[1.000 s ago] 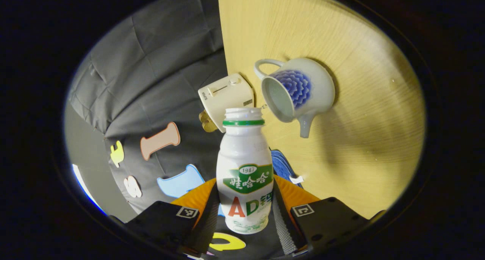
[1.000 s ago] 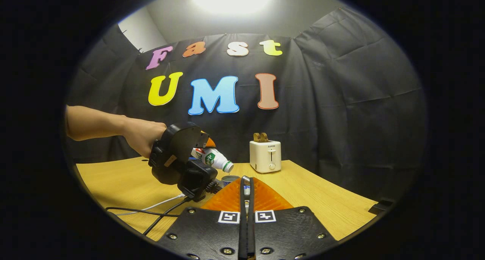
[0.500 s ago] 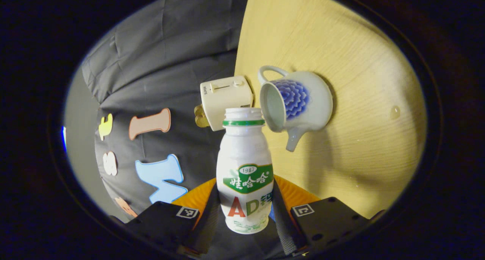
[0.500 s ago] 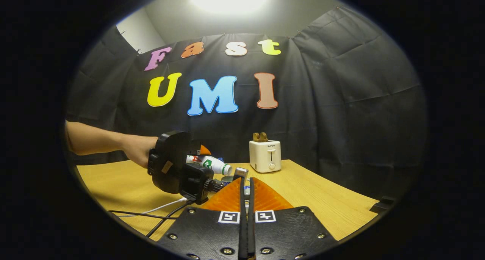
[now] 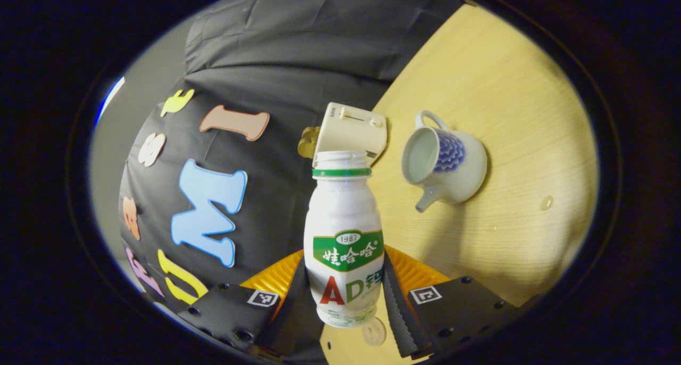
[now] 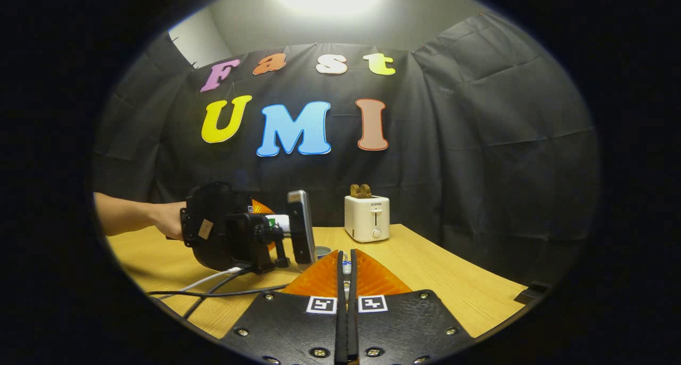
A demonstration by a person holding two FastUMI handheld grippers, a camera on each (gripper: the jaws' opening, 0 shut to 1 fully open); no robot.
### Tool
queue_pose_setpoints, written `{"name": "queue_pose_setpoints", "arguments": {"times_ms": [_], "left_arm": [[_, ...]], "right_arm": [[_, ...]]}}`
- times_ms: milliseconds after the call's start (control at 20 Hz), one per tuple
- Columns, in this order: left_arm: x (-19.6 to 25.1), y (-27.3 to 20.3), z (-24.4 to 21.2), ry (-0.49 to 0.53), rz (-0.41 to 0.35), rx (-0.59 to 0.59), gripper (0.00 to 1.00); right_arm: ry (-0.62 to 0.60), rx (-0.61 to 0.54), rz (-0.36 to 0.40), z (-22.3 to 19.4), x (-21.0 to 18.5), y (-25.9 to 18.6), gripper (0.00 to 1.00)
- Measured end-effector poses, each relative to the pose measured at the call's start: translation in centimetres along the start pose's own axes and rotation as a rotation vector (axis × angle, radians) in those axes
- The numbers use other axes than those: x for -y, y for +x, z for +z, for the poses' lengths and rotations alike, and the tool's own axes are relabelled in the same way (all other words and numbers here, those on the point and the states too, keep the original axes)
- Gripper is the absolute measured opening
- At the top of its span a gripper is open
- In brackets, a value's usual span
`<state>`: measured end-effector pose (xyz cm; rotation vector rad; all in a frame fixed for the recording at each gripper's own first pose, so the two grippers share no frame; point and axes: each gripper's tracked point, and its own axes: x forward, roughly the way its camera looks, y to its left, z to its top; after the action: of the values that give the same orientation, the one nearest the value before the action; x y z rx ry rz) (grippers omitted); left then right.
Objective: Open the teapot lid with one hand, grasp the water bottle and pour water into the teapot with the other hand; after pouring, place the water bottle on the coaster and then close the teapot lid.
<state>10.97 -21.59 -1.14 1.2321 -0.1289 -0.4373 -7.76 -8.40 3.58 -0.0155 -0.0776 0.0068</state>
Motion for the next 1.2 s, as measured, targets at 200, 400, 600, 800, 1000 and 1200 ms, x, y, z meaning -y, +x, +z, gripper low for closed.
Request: {"name": "queue_pose_setpoints", "arguments": {"times_ms": [200,400,600,800,1000,1200], "left_arm": [[-2.2,-0.7,-1.0,-0.285,0.082,0.058,0.80],[-5.6,-1.4,-2.3,-0.575,0.172,0.124,0.74],[-7.6,-2.4,-4.2,-0.843,0.170,0.175,0.74],[-8.5,-3.7,-6.1,-0.975,0.166,0.192,0.80],[-11.0,-5.9,-8.0,-1.131,0.193,0.250,0.80],[-13.4,-7.4,-10.4,-1.221,0.240,0.274,0.79]], "right_arm": [[-0.020,-0.020,0.051,0.4,-1.9,1.6,0.00],[-0.047,-0.021,0.086,0.8,-4.2,4.5,0.00],[-0.065,-0.040,0.084,0.6,-6.0,8.7,0.00],[-0.065,-0.077,0.035,-0.9,-6.5,12.9,0.00],[-0.064,-0.134,0.025,-2.7,-7.1,16.1,0.00],[-0.106,-0.134,-0.019,-3.2,-6.1,17.7,0.00]]}}
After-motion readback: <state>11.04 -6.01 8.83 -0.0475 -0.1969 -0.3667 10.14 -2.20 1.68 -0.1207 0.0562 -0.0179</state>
